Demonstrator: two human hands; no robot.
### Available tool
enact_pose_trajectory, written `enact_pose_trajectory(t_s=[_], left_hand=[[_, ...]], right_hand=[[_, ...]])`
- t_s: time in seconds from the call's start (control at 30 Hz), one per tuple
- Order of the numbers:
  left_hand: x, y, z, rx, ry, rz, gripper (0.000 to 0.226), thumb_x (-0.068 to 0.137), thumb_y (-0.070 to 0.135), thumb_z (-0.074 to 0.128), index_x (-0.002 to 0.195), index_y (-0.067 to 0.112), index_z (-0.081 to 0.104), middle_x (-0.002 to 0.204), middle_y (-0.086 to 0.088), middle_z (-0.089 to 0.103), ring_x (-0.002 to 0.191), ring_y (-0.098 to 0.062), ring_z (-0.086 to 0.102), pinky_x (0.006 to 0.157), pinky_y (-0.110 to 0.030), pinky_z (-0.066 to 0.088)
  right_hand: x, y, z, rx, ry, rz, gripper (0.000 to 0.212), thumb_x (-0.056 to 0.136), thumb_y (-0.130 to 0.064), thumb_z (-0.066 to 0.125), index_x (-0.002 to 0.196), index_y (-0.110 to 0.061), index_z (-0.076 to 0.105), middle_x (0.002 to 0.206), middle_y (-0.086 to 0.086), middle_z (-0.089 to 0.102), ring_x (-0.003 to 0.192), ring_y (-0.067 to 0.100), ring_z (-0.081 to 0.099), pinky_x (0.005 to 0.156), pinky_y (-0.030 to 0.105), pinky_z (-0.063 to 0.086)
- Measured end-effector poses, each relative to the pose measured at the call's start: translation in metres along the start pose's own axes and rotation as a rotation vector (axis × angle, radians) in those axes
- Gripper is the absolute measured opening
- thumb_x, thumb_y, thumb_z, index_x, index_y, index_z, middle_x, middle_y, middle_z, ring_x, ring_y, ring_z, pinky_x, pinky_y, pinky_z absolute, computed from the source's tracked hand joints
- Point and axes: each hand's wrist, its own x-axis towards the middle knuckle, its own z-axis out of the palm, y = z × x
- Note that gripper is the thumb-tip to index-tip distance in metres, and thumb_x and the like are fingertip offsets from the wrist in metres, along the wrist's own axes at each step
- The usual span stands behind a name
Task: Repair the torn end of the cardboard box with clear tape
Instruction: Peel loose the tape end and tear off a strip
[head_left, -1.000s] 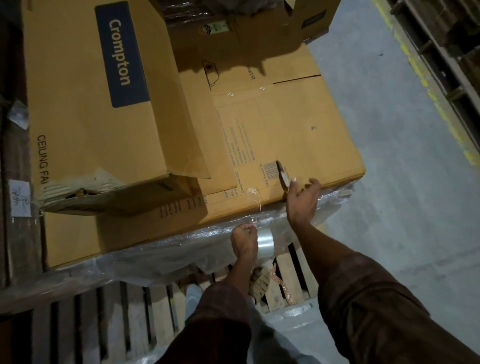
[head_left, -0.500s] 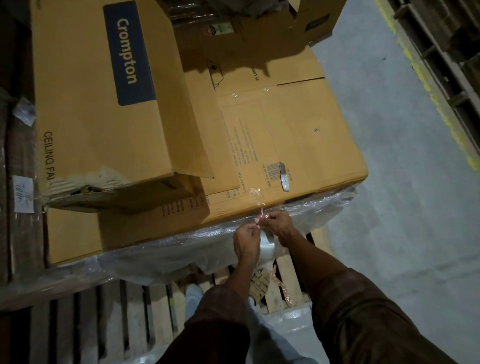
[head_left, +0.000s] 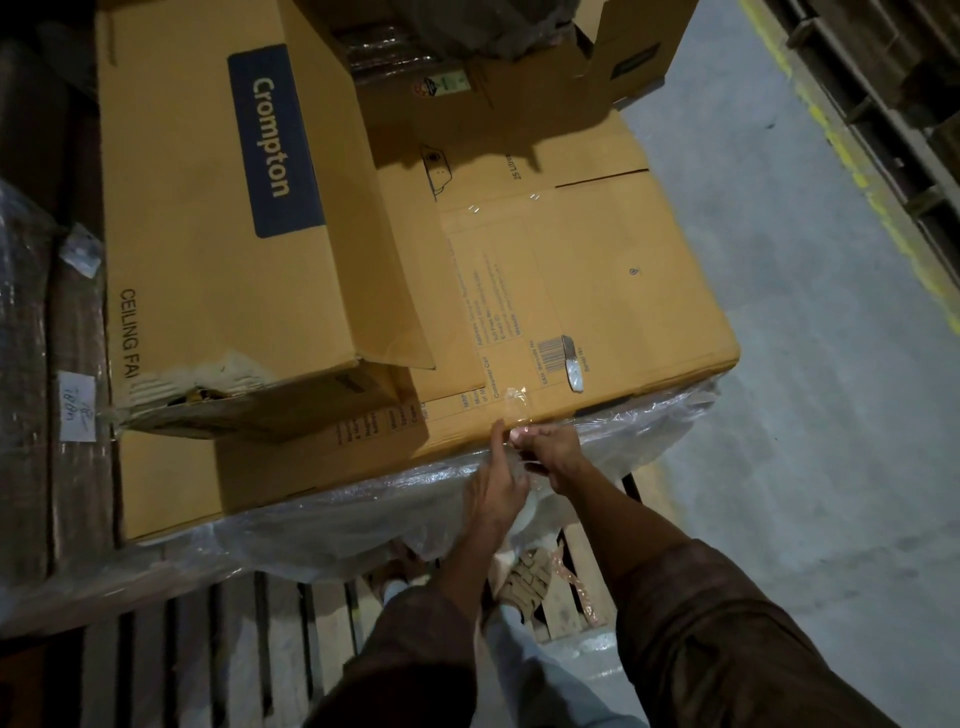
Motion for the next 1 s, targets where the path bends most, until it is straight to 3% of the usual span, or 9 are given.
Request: enact_pose_trajectory(t_s=[0.13, 0.2, 0.3, 0.43, 0.6, 0.7, 0.8, 0.9, 1.0], left_hand=[[0.019, 0.016, -0.039, -0.004, -0.009, 0.047, 0.099, 0.087, 0.026, 0.075, 0.155, 0.044, 0.007, 0.074, 0.019, 0.041, 0.068, -0.025, 0.069, 0.060, -0.034, 0.056], [0.030, 0.025, -0.060, 0.002, -0.029, 0.105, 0.092, 0.079, 0.021, 0.079, 0.149, 0.048, 0.024, 0.073, 0.008, 0.055, 0.074, -0.020, 0.066, 0.072, -0.044, 0.062], [0.042, 0.055, -0.094, 0.220, -0.098, 0.219, 0.069, 0.084, 0.021, 0.076, 0.143, 0.036, 0.045, 0.096, -0.005, 0.067, 0.093, -0.025, 0.066, 0.086, -0.047, 0.057], [0.067, 0.109, -0.123, 0.584, 0.036, 0.380, 0.054, 0.092, 0.025, 0.072, 0.142, 0.024, 0.051, 0.138, -0.008, 0.061, 0.125, -0.029, 0.057, 0.096, -0.043, 0.045], [0.104, 0.142, -0.117, 0.598, 0.196, 0.533, 0.042, 0.095, 0.015, 0.065, 0.135, 0.023, 0.054, 0.109, -0.002, 0.072, 0.102, -0.027, 0.065, 0.076, -0.033, 0.045], [0.126, 0.133, -0.102, 0.651, 0.193, 0.604, 0.039, 0.091, 0.007, 0.062, 0.127, 0.023, 0.056, 0.106, -0.001, 0.071, 0.101, -0.024, 0.066, 0.078, -0.035, 0.051], [0.143, 0.115, -0.084, 0.842, 0.156, 0.645, 0.039, 0.094, 0.004, 0.055, 0.128, 0.023, 0.052, 0.111, -0.003, 0.071, 0.093, -0.022, 0.066, 0.072, -0.033, 0.050], [0.138, 0.099, -0.069, 0.687, 0.168, 0.560, 0.021, 0.100, 0.017, 0.053, 0.119, 0.011, 0.061, 0.115, -0.009, 0.067, 0.085, -0.013, 0.059, 0.062, -0.016, 0.047], [0.139, 0.083, -0.072, 0.694, 0.194, 0.721, 0.034, 0.091, 0.021, 0.064, 0.124, 0.023, 0.057, 0.130, -0.001, 0.052, 0.118, -0.022, 0.051, 0.095, -0.036, 0.045]], right_hand=[[-0.003, -0.014, -0.005, -0.120, -0.024, 0.163, 0.015, 0.086, -0.009, 0.079, 0.092, 0.000, 0.068, 0.087, 0.013, 0.073, 0.074, 0.021, 0.066, 0.059, 0.030, 0.054], [-0.006, -0.016, -0.005, -0.146, -0.050, 0.263, 0.013, 0.093, -0.010, 0.072, 0.083, -0.007, 0.064, 0.074, 0.009, 0.066, 0.061, 0.015, 0.059, 0.056, 0.026, 0.050], [-0.009, -0.019, -0.005, -0.154, -0.094, 0.346, 0.019, 0.101, -0.014, 0.061, 0.082, -0.011, 0.062, 0.065, 0.003, 0.058, 0.056, 0.010, 0.051, 0.054, 0.023, 0.043], [-0.012, -0.025, -0.007, -0.188, -0.126, 0.355, 0.023, 0.100, -0.026, 0.065, 0.080, -0.014, 0.065, 0.071, -0.002, 0.059, 0.061, 0.007, 0.050, 0.061, 0.021, 0.044], [-0.008, -0.024, -0.004, -0.296, -0.011, 0.295, 0.023, 0.088, -0.020, 0.079, 0.100, -0.005, 0.066, 0.072, 0.003, 0.066, 0.064, 0.013, 0.057, 0.056, 0.026, 0.049], [-0.002, -0.022, 0.000, -0.310, 0.021, 0.279, 0.035, 0.084, -0.015, 0.083, 0.111, 0.000, 0.067, 0.072, 0.006, 0.069, 0.059, 0.014, 0.058, 0.052, 0.028, 0.048], [0.004, -0.019, -0.001, -0.429, 0.060, 0.254, 0.032, 0.081, -0.016, 0.085, 0.106, 0.000, 0.071, 0.083, 0.009, 0.076, 0.059, 0.015, 0.062, 0.055, 0.029, 0.054], [0.008, -0.024, -0.011, -0.746, 0.116, 0.093, 0.021, 0.079, -0.016, 0.085, 0.093, -0.006, 0.072, 0.085, 0.009, 0.075, 0.064, 0.017, 0.070, 0.071, 0.038, 0.064], [0.004, -0.053, -0.018, -0.983, 0.122, 0.039, 0.026, 0.075, -0.017, 0.087, 0.090, -0.010, 0.067, 0.081, 0.006, 0.072, 0.068, 0.019, 0.073, 0.077, 0.041, 0.063]])
